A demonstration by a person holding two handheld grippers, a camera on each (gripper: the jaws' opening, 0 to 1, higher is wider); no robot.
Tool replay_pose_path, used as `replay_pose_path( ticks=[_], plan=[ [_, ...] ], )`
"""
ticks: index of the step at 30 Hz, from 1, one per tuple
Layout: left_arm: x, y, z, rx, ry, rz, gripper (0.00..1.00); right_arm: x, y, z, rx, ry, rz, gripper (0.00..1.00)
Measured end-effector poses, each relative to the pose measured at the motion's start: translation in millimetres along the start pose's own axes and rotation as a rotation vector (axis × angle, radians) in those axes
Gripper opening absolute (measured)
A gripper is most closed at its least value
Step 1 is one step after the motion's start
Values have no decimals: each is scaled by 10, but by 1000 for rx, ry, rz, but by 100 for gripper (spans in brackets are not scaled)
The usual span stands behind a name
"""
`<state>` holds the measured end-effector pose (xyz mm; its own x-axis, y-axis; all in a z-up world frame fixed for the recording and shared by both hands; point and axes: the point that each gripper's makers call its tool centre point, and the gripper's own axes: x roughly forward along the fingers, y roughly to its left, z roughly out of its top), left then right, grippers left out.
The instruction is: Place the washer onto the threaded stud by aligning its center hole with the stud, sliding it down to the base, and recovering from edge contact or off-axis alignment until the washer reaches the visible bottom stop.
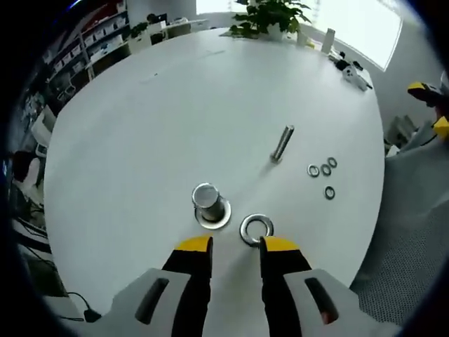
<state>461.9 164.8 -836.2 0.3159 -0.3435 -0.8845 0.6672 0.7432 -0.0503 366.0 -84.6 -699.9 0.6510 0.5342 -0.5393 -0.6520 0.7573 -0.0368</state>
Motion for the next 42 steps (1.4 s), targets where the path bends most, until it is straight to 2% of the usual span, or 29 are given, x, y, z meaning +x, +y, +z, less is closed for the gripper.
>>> replay_pose_path(
  ticks=[4, 8, 12, 18, 23, 28, 31, 42],
  plan=[
    [28, 86, 32, -10, -4, 3, 27, 4, -8, -8, 1, 3, -5, 46],
    [50, 46, 31, -16, 6, -4, 28, 6, -13, -14, 1, 8, -7, 46],
    [100, -64, -26, 21, 27, -20, 27, 6, -26, -19, 4, 10, -15, 46],
    [144, 6, 6, -4, 10, 17, 30, 11, -33, -32, 3, 18, -19, 46],
    [183, 40, 26, 11, 13, 33, 32, 8, -38, -39, 4, 21, -24, 46],
    [209, 79, -40, 13, 37, 40, 33, 12, -38, -50, 1, 26, -24, 46],
    [185, 65, -87, 41, 46, 44, 33, 11, -33, -49, 0, 28, -23, 46],
    [97, 134, -255, 40, 78, 43, 34, 14, -31, -48, 0, 27, -21, 46]
  ],
)
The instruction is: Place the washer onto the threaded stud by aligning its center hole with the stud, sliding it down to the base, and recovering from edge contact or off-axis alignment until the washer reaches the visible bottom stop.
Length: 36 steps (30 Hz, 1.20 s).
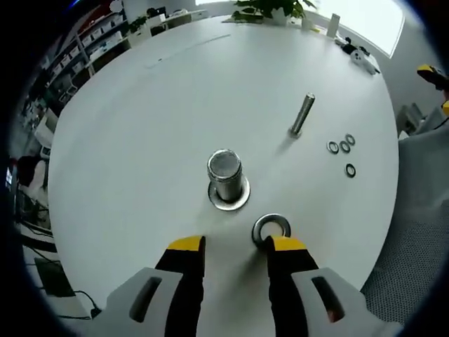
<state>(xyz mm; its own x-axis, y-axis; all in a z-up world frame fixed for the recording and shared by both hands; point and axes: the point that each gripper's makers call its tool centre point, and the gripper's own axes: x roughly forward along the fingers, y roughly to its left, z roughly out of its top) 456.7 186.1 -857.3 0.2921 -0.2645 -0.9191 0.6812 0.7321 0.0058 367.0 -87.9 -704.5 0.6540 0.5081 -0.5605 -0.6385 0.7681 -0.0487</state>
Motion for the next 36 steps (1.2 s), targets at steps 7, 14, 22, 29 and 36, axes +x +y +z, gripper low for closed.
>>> replay_pose_path(
  ticks=[7, 14, 22, 29, 36],
  plan=[
    [-48, 52, -129, -4, 33, 6, 33, 1, 6, 1, -6, 0, 2, 46],
    [-96, -90, -69, 15, 6, -39, 33, -9, 6, 13, -5, -5, -2, 46],
    [-57, -270, -39, 99, 27, -75, 30, -7, 12, 19, -10, -6, -1, 46],
    [-38, -312, -51, 102, 39, -89, 28, -11, 9, 32, -9, -12, -1, 46],
    [-27, -308, -52, 244, 83, -70, 26, -15, -1, 35, -6, -18, -5, 46]
  ],
)
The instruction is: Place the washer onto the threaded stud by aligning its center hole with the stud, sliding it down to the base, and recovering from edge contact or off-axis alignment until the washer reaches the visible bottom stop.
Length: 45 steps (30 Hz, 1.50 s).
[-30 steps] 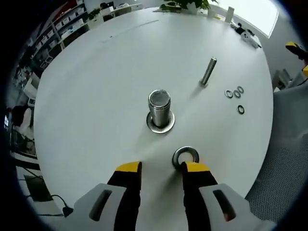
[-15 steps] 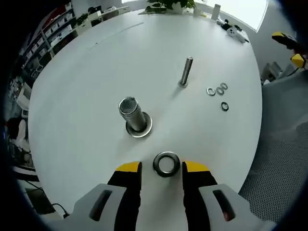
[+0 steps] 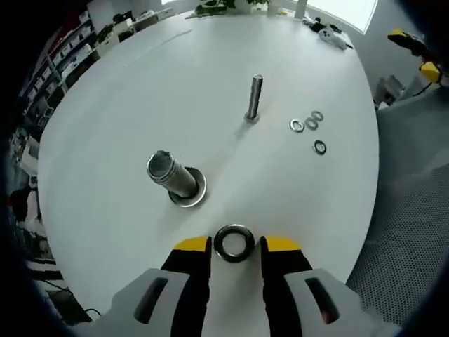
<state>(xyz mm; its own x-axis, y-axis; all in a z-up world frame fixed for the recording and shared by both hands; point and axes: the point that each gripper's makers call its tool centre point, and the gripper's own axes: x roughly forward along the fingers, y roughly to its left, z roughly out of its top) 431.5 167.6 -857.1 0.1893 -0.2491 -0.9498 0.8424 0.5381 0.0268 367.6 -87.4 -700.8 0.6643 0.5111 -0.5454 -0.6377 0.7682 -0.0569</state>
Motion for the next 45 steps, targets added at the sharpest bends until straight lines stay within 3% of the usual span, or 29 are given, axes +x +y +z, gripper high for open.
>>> replay_pose_path(
  ticks=[16, 25, 34, 45],
  plan=[
    [69, 1, -21, 77, 139, -41, 28, -18, -18, 32, 10, -18, -5, 46],
    [90, 64, -41, 84, 124, -46, 21, -23, -23, 35, 13, -22, -7, 46],
    [95, 78, -37, 97, 148, -45, 20, -27, -30, 45, 17, -27, -7, 46],
    [68, 64, -37, 93, 101, -53, 20, -27, -44, 36, 21, -26, -11, 45]
  ],
)
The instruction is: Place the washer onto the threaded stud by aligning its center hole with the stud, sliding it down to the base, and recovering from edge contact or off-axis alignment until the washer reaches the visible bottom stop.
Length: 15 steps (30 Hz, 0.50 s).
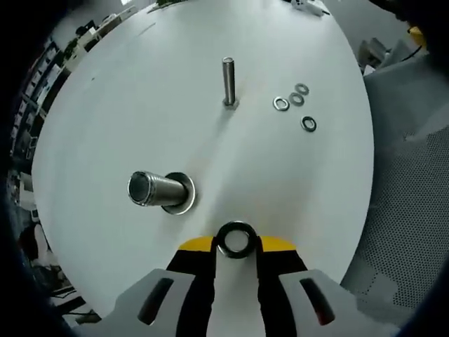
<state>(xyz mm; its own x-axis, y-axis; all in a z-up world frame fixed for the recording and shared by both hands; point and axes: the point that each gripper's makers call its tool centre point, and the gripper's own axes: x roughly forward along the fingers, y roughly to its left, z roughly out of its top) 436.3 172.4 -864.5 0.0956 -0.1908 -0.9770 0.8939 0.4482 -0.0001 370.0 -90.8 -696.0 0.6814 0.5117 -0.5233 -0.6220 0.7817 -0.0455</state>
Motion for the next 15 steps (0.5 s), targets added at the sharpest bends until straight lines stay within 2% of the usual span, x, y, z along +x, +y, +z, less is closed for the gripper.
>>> replay_pose_path(
  ticks=[6, 15],
  plan=[
    [-11, 23, -24, -26, -12, -3, 19, -5, -12, 5, 4, -4, -3, 45],
    [-123, -13, 15, 10, -19, 17, 19, 0, -6, 5, 2, 0, -1, 45]
  ],
)
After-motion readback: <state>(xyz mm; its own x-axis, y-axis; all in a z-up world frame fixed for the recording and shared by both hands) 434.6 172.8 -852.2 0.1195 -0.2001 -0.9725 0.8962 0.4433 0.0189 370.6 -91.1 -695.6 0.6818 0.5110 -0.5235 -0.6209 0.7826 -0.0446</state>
